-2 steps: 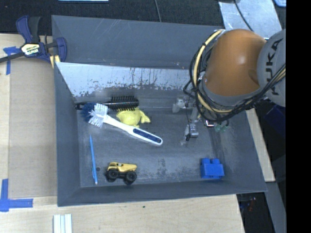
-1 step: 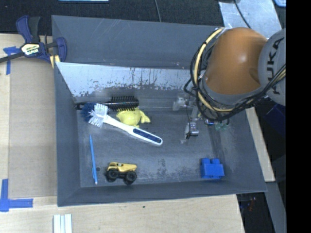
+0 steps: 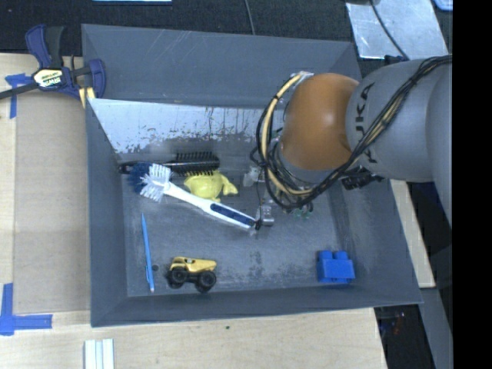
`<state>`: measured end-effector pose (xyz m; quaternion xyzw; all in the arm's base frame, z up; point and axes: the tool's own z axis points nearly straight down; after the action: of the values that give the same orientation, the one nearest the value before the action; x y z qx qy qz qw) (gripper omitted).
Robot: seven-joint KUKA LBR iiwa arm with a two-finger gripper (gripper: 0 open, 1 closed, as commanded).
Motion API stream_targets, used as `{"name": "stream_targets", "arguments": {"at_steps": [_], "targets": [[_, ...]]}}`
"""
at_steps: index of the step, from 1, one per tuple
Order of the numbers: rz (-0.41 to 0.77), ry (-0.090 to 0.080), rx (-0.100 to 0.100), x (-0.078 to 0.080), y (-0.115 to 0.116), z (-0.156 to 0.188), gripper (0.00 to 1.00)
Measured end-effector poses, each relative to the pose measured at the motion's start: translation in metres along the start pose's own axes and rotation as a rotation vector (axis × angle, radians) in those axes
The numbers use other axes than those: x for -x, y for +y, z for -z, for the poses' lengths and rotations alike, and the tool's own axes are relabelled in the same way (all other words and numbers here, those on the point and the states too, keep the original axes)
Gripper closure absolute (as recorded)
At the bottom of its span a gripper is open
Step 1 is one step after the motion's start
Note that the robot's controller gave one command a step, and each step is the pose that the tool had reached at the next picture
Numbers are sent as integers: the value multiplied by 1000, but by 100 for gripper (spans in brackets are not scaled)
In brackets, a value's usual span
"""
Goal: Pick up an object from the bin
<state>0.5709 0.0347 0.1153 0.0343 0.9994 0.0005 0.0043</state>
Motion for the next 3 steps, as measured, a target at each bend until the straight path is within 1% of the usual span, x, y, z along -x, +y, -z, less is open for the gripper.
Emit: {"name": "stream_targets", "arguments": {"at_steps": [1,2,3], "targets": [[-40,0,-1,2,14,-1,0],[-89,0,0,1,14,4,0],[-60,-8,0,1,6,-47,0]]}}
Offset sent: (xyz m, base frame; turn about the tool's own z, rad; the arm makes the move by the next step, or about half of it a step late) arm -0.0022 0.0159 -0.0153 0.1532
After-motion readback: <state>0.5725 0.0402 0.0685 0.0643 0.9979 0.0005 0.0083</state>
